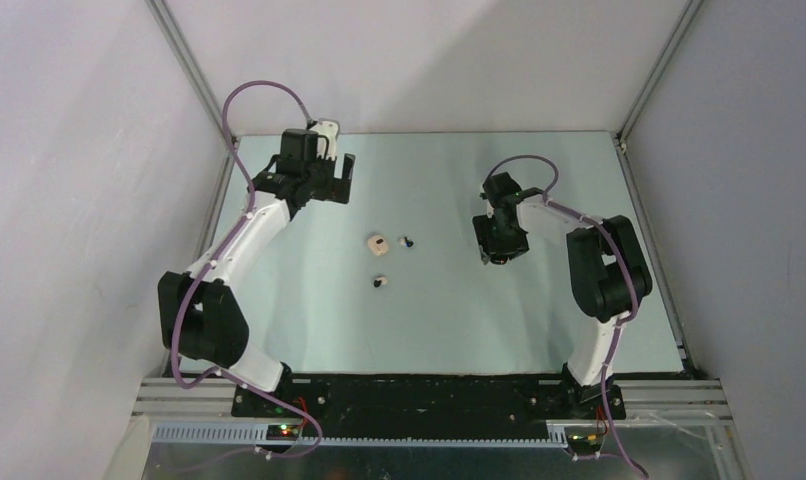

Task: Insert the wireless bluetooth earbuds into the charging case
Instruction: Pick up the charging case at the center of the board.

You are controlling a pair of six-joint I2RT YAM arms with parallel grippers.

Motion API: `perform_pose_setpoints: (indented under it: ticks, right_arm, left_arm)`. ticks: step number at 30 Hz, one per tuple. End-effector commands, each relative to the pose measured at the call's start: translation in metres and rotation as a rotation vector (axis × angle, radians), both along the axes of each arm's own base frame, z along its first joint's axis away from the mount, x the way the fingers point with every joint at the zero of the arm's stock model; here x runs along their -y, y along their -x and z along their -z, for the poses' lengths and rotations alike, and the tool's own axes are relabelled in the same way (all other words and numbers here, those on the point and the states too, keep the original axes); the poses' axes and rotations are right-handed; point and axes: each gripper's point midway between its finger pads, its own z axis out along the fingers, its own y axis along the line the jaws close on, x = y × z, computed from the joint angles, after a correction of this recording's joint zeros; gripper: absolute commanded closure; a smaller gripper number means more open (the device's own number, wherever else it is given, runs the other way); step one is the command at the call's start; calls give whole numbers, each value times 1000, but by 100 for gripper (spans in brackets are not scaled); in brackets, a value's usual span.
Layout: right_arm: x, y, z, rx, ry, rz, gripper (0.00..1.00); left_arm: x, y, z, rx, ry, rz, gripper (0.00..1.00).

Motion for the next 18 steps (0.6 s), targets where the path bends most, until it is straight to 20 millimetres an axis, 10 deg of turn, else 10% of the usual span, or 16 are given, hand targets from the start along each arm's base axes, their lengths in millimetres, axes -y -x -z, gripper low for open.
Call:
perform_pose_setpoints:
  ticks: [1,18]
  right_arm:
    - [2,-11,3,29,2,34,34]
    - [13,-18,11,14,41,63,41]
  left_arm:
    - [-4,-1,-19,59,2,-13,0]
    - [-2,-4,-15,46,8,-11,0]
